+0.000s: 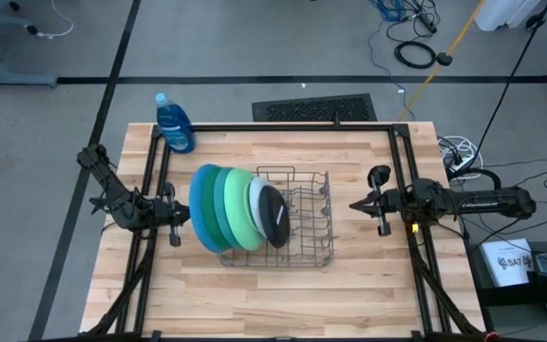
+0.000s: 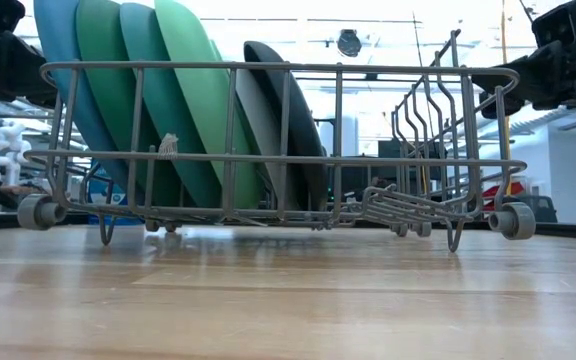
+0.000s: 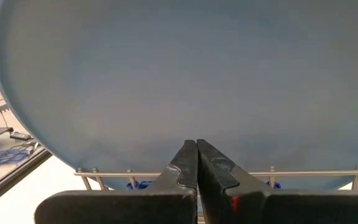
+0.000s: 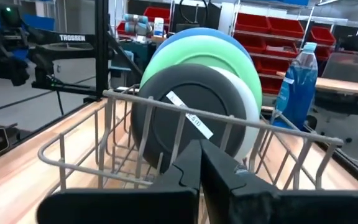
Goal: Sort dishes
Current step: Return to Home Position
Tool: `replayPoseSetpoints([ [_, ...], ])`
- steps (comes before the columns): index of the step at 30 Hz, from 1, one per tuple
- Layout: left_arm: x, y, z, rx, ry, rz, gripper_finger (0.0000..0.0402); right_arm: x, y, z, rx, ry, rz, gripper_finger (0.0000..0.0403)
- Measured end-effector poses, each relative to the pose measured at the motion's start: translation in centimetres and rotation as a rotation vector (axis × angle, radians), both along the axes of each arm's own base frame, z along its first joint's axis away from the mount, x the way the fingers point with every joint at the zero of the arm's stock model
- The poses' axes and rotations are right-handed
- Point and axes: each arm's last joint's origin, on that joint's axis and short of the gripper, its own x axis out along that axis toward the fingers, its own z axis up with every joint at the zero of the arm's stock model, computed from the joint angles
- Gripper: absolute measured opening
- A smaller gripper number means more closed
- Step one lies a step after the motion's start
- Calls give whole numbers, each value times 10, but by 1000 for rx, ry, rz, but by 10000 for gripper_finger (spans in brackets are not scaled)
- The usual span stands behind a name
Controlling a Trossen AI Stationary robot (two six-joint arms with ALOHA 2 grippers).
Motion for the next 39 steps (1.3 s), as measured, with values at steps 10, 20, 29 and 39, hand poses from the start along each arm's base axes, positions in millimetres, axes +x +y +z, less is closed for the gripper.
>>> replayPoseSetpoints([
  [10, 0, 0, 0, 1, 0, -1, 0, -13, -2, -3, -37, 4, -63, 0],
  [20, 0, 0, 0, 1, 1, 0, 0, -12, -3, -3, 84, 14, -70, 6],
  [29, 0, 0, 0, 2, 1, 0, 0, -12, -3, -3, 80, 14, -71, 6],
  [39, 0, 0, 0, 2, 1, 0, 0, -12, -3, -3, 80, 14, -71, 6],
])
